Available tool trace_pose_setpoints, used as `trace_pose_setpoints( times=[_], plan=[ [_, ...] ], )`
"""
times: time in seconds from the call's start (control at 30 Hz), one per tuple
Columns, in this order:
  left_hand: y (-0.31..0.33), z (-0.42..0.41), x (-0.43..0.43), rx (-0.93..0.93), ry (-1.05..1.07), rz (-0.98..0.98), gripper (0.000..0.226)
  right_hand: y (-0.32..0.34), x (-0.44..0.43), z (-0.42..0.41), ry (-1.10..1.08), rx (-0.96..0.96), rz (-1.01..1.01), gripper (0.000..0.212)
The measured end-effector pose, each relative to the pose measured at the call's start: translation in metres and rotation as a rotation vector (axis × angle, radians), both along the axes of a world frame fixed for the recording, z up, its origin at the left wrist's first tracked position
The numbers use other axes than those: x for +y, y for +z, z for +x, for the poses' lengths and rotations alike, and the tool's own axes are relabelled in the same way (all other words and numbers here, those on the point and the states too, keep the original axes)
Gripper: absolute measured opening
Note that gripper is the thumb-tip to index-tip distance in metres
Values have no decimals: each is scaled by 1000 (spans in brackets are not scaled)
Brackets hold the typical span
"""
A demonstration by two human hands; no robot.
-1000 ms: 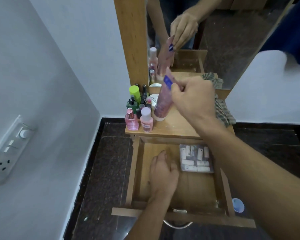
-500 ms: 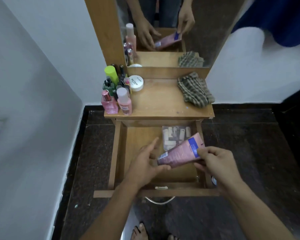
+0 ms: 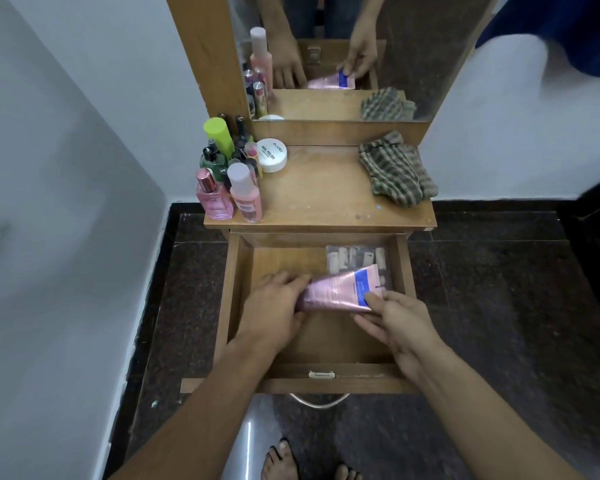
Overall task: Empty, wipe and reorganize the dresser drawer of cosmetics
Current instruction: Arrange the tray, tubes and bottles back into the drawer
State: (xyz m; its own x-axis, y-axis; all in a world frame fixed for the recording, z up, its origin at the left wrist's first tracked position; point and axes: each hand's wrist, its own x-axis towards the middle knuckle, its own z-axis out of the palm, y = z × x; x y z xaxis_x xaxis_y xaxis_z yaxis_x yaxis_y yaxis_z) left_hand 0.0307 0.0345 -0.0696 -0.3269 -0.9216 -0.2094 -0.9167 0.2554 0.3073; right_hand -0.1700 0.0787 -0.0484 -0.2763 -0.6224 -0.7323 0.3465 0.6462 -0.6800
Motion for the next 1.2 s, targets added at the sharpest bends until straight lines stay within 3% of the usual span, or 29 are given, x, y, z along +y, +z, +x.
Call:
trace_pose_setpoints(
  times=[0.1, 0.33, 0.57, 0.83, 0.9, 1.07, 1.2],
  plan=[
    [6, 7, -24, -153, -9, -69, 67, 0, -19, 15, 38, -1, -13, 9],
    [6, 16, -60, -406, -27, -98, 55, -19, -60, 37, 233, 318, -1, 13],
    [-1, 18, -65, -380, -4, -83, 52, -29, -80, 30, 461, 691, 61, 19],
    [-2, 22, -65, -307, -41, -112, 52, -13, -73, 32, 563, 1015, 84, 26],
    [-1, 22, -65, -303, -42, -100, 55, -1, -74, 35, 548, 1073, -45, 24],
    [5, 25, -53, -237, 52, -134, 67, 63, -95, 75, 465, 1091, -677, 25],
    [6, 31, -34, -106, 219, -172, 64, 111, -117, 109, 432, 1139, -891, 29]
  ],
)
